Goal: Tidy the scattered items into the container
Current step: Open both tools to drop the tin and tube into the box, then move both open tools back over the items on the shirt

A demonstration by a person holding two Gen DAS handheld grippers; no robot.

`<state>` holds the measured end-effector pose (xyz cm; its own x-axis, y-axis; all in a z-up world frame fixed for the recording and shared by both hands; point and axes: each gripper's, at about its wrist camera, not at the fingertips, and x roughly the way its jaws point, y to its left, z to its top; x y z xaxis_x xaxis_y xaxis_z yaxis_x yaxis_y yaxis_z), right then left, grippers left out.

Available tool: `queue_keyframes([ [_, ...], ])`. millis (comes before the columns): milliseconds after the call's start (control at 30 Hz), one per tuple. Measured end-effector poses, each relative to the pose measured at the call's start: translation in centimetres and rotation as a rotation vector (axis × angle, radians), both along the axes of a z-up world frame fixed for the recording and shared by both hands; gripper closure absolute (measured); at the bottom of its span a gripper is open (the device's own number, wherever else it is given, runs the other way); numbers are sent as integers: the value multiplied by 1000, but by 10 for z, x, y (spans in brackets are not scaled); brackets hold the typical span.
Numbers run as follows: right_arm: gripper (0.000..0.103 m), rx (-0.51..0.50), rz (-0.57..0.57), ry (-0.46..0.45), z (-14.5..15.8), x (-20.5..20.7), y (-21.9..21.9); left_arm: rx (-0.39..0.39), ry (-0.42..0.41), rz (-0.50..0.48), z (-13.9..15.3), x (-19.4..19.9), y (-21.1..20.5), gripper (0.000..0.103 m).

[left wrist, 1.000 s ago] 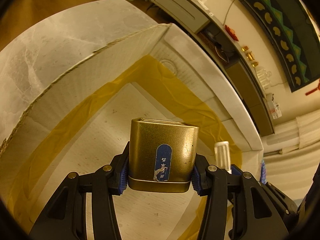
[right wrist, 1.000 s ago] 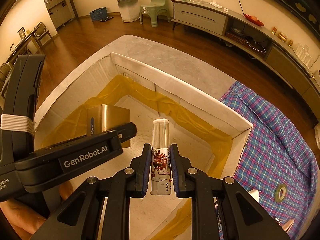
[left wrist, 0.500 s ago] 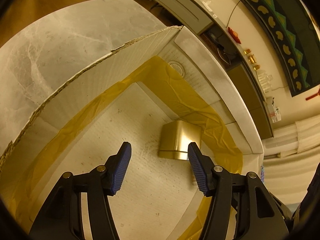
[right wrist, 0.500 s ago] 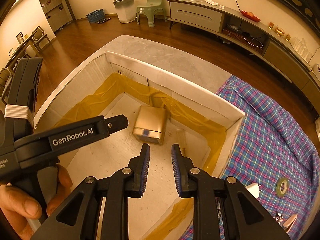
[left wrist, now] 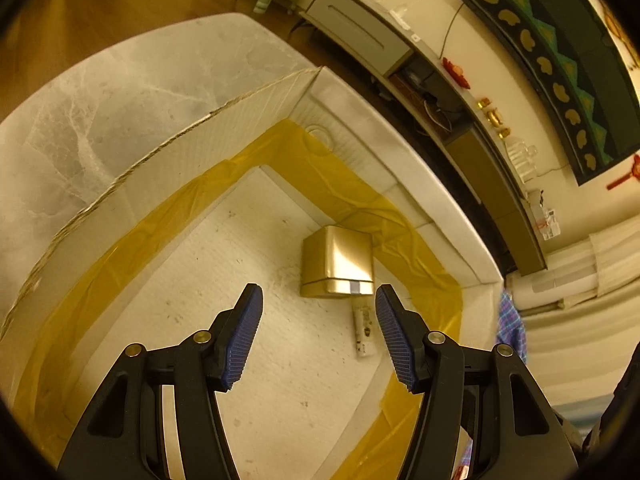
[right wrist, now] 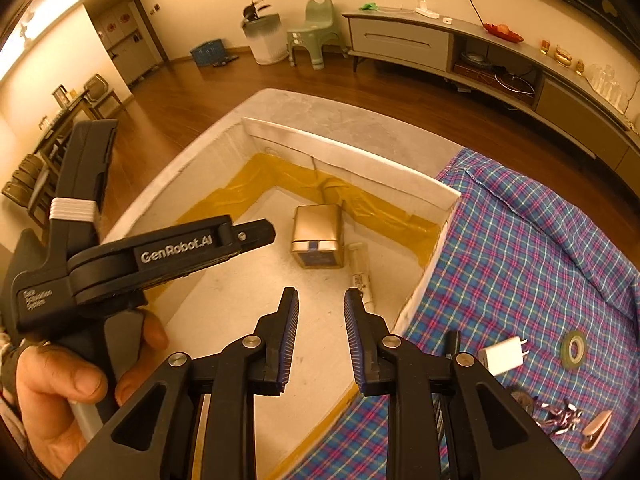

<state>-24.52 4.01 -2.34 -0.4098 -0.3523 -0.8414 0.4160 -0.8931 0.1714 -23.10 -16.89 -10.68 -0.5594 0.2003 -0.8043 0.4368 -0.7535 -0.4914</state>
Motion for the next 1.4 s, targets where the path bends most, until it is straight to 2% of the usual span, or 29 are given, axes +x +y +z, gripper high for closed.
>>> queue_keyframes([
  [400,74,-104,92,153,36,78,15,-186,87,-37,41,45,31,41],
  [633,72,-159,123,274,54,130,32,-185,176,-98,63,76,51,41],
  [767,69,-182,140,337,60,158,43,-216,230,-115,72,102,69,41],
  [933,66,-187,168,393,62,189,54,-297,277,-93,77,137,83,41],
  [1133,62,-150,175,462,57,230,75,-389,392,-112,93,166,103,41],
  [1233,62,-140,167,477,53,244,88,-395,433,-141,94,175,117,41],
  [1400,62,-159,147,487,46,260,109,-393,442,-175,83,185,139,41],
])
